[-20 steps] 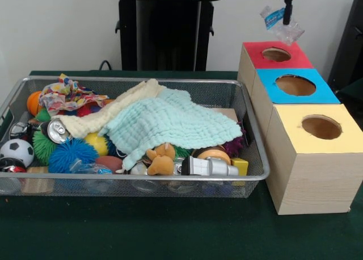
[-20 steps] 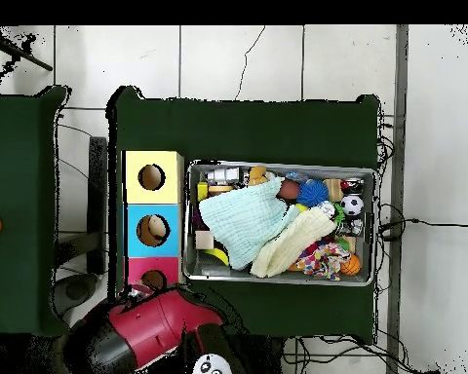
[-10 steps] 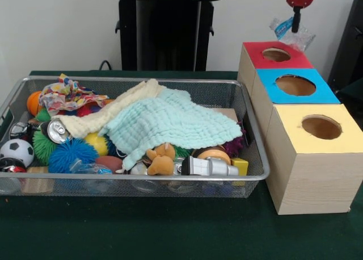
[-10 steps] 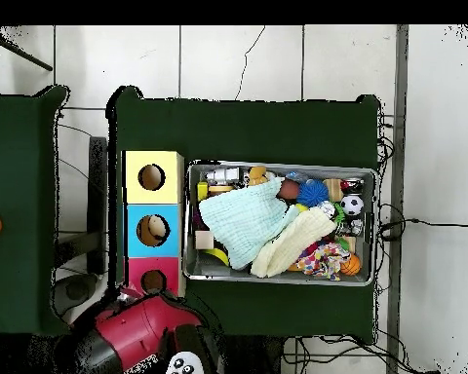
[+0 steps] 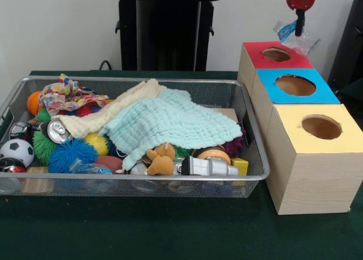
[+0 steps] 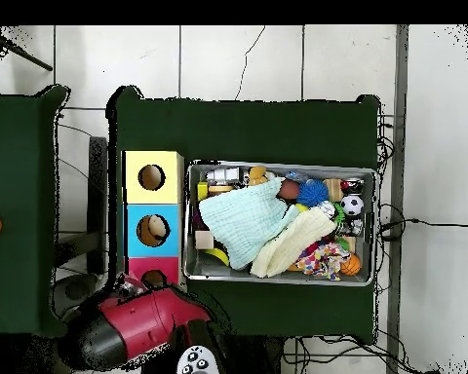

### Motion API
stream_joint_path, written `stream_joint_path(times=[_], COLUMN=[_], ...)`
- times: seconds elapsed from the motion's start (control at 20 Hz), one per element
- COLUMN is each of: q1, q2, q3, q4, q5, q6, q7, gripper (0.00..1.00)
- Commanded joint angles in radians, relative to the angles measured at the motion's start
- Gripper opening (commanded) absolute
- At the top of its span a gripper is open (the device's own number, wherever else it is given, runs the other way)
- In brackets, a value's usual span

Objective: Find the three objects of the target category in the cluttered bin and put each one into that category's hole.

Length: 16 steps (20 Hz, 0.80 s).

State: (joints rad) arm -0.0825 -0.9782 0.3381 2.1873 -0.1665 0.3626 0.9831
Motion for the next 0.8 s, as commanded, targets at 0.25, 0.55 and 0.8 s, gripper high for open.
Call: stream_joint_path(times=[0.25, 0.55, 0.8], q1=[-0.069, -0.078, -0.058], q2=[-0.054, -0.062, -0.030], q3=[0.009, 0.022, 0.019], q4=[-0.146, -0.171, -0.201], q5=[0.084, 0.087, 0.079], q6=[0.254, 0.303, 0.275], q7=[0.145, 0.137, 0.167], gripper=[0.00, 0.00, 0.00])
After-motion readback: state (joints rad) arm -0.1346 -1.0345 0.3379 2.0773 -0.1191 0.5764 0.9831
